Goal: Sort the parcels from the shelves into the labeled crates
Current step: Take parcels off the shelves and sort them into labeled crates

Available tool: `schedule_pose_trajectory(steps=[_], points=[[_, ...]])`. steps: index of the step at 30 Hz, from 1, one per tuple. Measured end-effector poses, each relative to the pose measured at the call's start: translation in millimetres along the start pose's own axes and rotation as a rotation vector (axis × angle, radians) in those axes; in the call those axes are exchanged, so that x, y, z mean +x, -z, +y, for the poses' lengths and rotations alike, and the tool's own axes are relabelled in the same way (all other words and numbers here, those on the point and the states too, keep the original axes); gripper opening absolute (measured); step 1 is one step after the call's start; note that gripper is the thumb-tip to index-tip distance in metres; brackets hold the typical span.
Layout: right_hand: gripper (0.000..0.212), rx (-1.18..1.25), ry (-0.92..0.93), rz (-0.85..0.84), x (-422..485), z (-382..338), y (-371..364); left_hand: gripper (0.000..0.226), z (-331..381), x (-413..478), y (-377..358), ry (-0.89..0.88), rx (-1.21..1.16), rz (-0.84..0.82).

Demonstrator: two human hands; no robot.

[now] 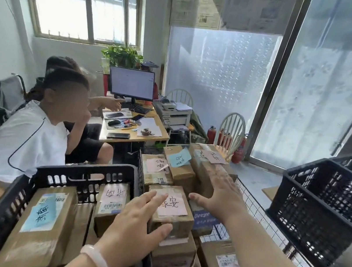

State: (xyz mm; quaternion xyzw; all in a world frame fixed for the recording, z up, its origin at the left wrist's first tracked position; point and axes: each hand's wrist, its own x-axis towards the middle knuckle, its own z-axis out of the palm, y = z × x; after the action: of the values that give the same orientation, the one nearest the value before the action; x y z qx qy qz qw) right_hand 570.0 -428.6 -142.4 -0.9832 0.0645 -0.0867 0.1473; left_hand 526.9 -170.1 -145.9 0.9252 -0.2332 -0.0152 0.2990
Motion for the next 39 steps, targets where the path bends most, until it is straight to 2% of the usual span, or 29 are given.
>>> schedule_pose_trajectory(steps=[7,15,20,30,35,39], points=[[0.100,-0.002,0.026,0.050,-144,-27,24,0.071,22,-37,6,-0.151,0.109,0.067],[0.092,-0.106,-0.204,0.211,-334,-50,45,0.076,68,-119,-17,-0.487,0.169,0.077],[0.090,-0.149,-0.420,0.279,-450,-64,53,0.078,108,-184,-54,-0.695,0.132,-0.035],[0.088,-0.215,-0.892,0.380,-666,-70,93,0.078,231,-324,-108,-1.058,-0.054,-0.260],[0.089,-0.210,-1.053,0.453,-745,-58,103,0.078,284,-386,-136,-1.162,-0.089,-0.343],[0.091,-0.174,-1.152,0.467,-806,-32,110,0.076,326,-433,-170,-1.174,-0.110,-0.429]])
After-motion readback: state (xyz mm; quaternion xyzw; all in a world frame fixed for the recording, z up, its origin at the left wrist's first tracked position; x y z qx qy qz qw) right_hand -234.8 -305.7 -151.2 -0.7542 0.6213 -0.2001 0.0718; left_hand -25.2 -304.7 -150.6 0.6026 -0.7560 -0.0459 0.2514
